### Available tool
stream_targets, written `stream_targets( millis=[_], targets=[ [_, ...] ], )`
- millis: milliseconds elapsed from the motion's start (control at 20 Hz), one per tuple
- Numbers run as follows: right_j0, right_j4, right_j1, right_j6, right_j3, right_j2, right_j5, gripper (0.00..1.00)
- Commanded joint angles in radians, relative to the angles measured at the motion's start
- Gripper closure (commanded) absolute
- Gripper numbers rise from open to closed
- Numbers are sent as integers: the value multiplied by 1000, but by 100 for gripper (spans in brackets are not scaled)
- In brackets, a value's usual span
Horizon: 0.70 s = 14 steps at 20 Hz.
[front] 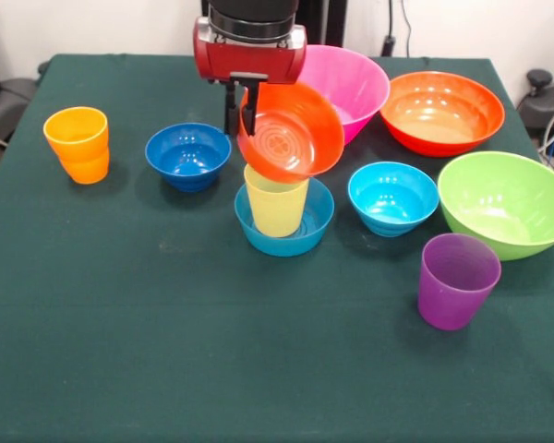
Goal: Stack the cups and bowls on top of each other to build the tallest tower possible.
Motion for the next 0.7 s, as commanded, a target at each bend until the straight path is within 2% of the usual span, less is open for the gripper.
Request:
stream_targets(
  millis=[50, 300, 700],
  targets=[
    [31, -54, 84, 74, -27, -15, -121, 100],
    [27, -41, 83, 63, -21, -16, -135, 100],
    [21, -24, 99, 32, -40, -12, -104, 100]
  ],
)
